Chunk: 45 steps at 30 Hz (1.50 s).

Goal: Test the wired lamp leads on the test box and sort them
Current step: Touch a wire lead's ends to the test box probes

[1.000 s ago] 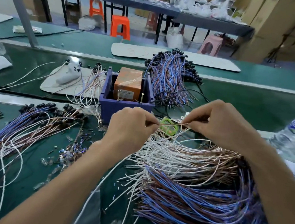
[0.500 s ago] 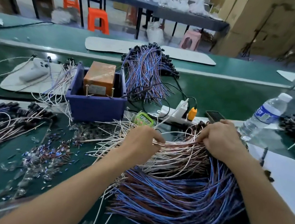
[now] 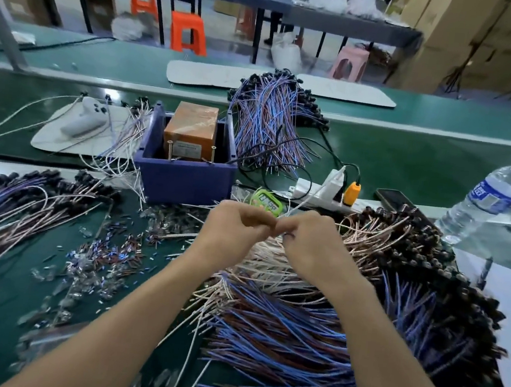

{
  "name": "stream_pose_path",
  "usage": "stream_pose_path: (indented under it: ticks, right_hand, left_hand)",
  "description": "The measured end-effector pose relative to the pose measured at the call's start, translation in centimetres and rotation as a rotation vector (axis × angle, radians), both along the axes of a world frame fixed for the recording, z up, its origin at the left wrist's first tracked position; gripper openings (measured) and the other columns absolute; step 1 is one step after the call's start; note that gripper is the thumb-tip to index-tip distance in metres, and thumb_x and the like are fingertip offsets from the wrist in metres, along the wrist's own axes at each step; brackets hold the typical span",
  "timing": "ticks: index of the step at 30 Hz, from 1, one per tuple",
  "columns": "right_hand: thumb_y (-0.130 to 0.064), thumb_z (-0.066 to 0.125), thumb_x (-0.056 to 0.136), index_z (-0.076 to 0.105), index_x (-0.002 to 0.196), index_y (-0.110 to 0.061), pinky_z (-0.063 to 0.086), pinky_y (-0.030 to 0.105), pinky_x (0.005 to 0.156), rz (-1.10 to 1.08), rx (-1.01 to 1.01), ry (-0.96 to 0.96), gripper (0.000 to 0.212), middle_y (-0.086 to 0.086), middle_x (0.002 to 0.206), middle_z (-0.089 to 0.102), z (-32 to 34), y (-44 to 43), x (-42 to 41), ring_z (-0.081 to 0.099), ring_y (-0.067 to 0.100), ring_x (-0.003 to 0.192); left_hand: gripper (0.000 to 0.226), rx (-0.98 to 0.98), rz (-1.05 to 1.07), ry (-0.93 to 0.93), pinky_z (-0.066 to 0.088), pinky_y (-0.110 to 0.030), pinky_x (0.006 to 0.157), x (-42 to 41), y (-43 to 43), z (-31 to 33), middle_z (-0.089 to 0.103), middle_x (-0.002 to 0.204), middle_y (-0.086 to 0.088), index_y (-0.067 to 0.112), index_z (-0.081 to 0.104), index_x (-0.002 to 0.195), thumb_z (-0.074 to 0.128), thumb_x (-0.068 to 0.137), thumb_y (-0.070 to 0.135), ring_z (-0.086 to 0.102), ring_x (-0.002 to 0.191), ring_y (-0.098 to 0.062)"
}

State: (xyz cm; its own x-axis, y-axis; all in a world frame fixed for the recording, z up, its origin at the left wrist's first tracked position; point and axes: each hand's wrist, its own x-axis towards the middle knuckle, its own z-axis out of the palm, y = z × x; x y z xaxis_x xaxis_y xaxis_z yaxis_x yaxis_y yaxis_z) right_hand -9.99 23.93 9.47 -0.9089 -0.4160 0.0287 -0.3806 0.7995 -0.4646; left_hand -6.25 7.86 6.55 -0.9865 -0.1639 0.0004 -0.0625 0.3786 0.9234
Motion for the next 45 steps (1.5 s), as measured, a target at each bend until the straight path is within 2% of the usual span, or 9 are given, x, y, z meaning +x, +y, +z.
stream_pose_path:
  ticks: [7, 11, 16, 19, 21, 23, 25, 39, 45]
  right_hand:
    - [-0.007, 0.056, 0.083, 0.080, 0.080, -0.020, 0.051, 0.029, 0.069, 0.124, -0.164, -0.074, 0.027, 0.000, 0.073, 0.071, -2.1, -9.4, 2.6, 0.063, 0.019, 0.070]
    - [-0.010, 0.058, 0.084, 0.081, 0.089, -0.023, 0.048, 0.024, 0.068, 0.194, -0.243, -0.131, 0.027, -0.003, 0.080, 0.076, -3.1, -14.9, 3.7, 0.065, 0.014, 0.073]
    - [-0.008, 0.051, 0.095, 0.080, 0.104, -0.026, 0.053, 0.020, 0.080, 0.279, -0.364, -0.189, 0.035, -0.007, 0.100, 0.078, -3.6, -21.6, 5.4, 0.067, 0.008, 0.087]
    - [-0.002, 0.048, 0.096, 0.072, 0.125, -0.025, 0.053, 0.023, 0.080, 0.339, -0.307, -0.214, 0.045, 0.000, 0.119, 0.074, -3.7, -25.4, 6.0, 0.067, 0.015, 0.092]
    - [0.008, 0.047, 0.090, 0.062, 0.139, -0.027, 0.054, 0.028, 0.078, 0.410, -0.194, -0.211, 0.062, 0.004, 0.131, 0.068, -3.7, -27.4, 6.1, 0.068, 0.023, 0.099]
    - [0.015, 0.044, 0.085, 0.055, 0.145, -0.027, 0.046, 0.027, 0.074, 0.466, -0.074, -0.175, 0.075, 0.007, 0.134, 0.064, -3.7, -29.2, 5.8, 0.063, 0.024, 0.098]
    - [0.017, 0.043, 0.084, 0.055, 0.140, -0.023, 0.040, 0.027, 0.074, 0.488, -0.013, -0.151, 0.070, 0.010, 0.125, 0.065, -3.9, -30.6, 5.4, 0.058, 0.026, 0.093]
    - [-0.015, 0.057, 0.098, 0.065, 0.114, -0.022, 0.044, 0.038, 0.084, 0.457, 0.059, 0.086, 0.019, 0.001, 0.106, 0.059, -6.3, -33.3, 4.7, 0.056, 0.027, 0.104]
    - [-0.028, 0.060, 0.098, 0.071, 0.088, -0.025, 0.052, 0.037, 0.072, 0.327, -0.276, -0.021, 0.015, -0.006, 0.088, 0.068, -2.9, -31.4, 5.1, 0.063, 0.017, 0.078]
  left_hand:
    - [0.029, -0.015, 0.188, -0.101, 0.062, -0.032, 0.060, 3.7, -7.7, 0.0, 0.077, 0.069, 0.003, 0.031, 0.081, 0.071, 0.080, 0.083, 0.005, 0.070, 0.051, -0.015]
    - [0.013, -0.106, 0.475, -0.077, 0.048, -0.014, 0.043, 6.5, -12.3, -0.7, 0.071, 0.056, 0.009, 0.028, 0.080, 0.069, 0.086, 0.076, 0.020, 0.068, 0.045, -0.007]
    - [0.037, -0.260, 0.823, -0.042, 0.048, -0.024, 0.048, 10.0, -17.0, -1.8, 0.064, 0.046, 0.010, 0.024, 0.070, 0.054, 0.084, 0.081, 0.045, 0.062, 0.039, -0.003]
    - [0.009, -0.320, 0.976, 0.038, 0.049, -0.019, 0.046, 12.3, -19.8, -2.5, 0.074, 0.069, 0.009, 0.028, 0.080, 0.089, 0.082, 0.086, 0.021, 0.064, 0.047, -0.001]
    - [0.033, -0.456, 1.059, 0.010, 0.056, -0.024, 0.065, 13.5, -21.8, -3.3, 0.077, 0.094, 0.004, 0.030, 0.078, 0.113, 0.079, 0.085, 0.012, 0.070, 0.074, -0.005]
    - [0.052, -0.508, 0.988, -0.056, 0.043, -0.037, 0.113, 14.2, -23.5, -4.3, 0.061, 0.144, -0.003, 0.027, 0.070, 0.131, 0.080, 0.083, 0.012, 0.055, 0.132, -0.022]
    - [0.063, -0.510, 0.852, -0.139, 0.023, -0.039, 0.124, 14.6, -24.7, -5.2, 0.042, 0.161, -0.003, 0.025, 0.060, 0.143, 0.081, 0.084, 0.018, 0.032, 0.151, -0.025]
    - [0.036, -0.519, 0.787, -0.093, 0.027, -0.039, 0.120, 15.0, -25.5, -7.9, 0.060, 0.145, -0.006, 0.020, 0.069, 0.134, 0.065, 0.098, 0.017, 0.045, 0.141, -0.026]
    - [0.028, -0.388, 0.876, 0.060, 0.041, -0.027, 0.103, 15.4, -25.4, -7.8, 0.073, 0.122, -0.005, 0.014, 0.076, 0.121, 0.063, 0.098, 0.006, 0.063, 0.117, -0.024]
